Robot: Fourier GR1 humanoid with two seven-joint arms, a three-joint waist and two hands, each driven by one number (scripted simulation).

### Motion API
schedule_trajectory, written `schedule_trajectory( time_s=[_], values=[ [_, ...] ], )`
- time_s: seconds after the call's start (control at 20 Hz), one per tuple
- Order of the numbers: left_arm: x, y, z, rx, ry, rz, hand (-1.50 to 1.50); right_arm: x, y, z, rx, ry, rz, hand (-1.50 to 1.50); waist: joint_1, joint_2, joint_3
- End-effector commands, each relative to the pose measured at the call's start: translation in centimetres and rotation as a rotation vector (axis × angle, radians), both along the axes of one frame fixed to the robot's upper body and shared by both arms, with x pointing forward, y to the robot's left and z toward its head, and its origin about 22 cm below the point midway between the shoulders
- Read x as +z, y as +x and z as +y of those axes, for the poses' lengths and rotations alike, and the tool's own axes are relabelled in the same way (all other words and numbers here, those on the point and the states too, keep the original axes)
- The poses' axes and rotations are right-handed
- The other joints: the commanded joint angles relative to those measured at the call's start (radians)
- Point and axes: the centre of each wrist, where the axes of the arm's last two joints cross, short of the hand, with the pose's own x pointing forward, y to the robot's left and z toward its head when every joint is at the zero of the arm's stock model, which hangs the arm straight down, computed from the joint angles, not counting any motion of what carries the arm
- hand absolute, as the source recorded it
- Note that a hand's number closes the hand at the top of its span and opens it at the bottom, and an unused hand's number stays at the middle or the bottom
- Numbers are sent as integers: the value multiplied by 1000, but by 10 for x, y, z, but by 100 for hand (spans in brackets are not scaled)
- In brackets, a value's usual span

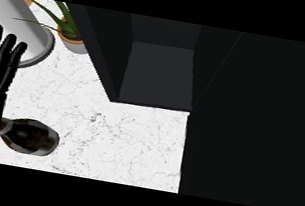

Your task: Pick up the wine, place it into the cabinet and close the cabinet

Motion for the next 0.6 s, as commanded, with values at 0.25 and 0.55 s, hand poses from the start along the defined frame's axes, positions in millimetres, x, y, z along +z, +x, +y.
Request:
schedule_trajectory(
  time_s=[0.25, 0.55],
  values=[
    [-23, -61, 10, -339, 27, 30, -150, -11, -44, 1, -31, 47, 54, -150, 40, 10, 5],
    [-13, -95, -5, -444, -220, 214, -150, 10, -58, 12, 195, 25, 201, -150, 45, 12, 6]
  ],
)
